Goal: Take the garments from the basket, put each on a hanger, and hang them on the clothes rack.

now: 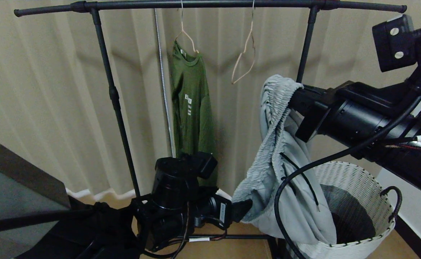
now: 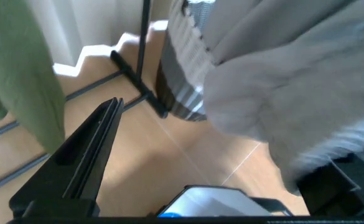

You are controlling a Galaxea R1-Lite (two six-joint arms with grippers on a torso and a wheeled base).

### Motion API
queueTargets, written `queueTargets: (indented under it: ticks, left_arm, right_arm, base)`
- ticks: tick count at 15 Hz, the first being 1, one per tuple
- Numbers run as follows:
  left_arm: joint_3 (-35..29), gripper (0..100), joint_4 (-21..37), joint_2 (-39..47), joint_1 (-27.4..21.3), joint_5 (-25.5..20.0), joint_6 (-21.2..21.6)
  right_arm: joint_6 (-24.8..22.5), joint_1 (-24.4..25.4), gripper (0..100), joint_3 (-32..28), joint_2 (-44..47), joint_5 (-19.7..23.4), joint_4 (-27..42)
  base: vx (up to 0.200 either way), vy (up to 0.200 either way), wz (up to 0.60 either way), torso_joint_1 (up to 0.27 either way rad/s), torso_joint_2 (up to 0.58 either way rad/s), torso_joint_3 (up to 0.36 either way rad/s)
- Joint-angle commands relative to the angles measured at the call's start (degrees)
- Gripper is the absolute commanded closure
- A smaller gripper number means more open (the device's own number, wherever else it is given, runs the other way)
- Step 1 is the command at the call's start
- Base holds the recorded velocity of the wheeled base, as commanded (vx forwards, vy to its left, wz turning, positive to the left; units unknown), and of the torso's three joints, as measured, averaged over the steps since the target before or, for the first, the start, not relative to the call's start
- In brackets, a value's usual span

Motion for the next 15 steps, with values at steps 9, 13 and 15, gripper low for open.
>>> queueTargets:
  ticks: [9, 13, 15]
  left_arm:
    - [27.03, 100, -32.39, -1.99, -2.08, 11.70, 17.04]
    - [21.06, 100, -22.72, -14.30, 10.31, 11.70, 19.24]
    - [12.44, 100, -6.90, -21.94, 16.02, 11.17, 19.24]
  right_arm:
    - [-0.14, -3.59, 100, 1.25, 0.67, 0.07, 0.28]
    - [-0.31, -6.05, 100, 4.59, 1.81, -0.10, -0.24]
    - [-0.40, -7.37, 100, 3.97, 2.43, -0.10, -0.33]
  base:
    - [0.000, 0.000, 0.00, 0.000, 0.00, 0.000]
    - [0.000, 0.000, 0.00, 0.000, 0.00, 0.000]
    - [0.000, 0.000, 0.00, 0.000, 0.00, 0.000]
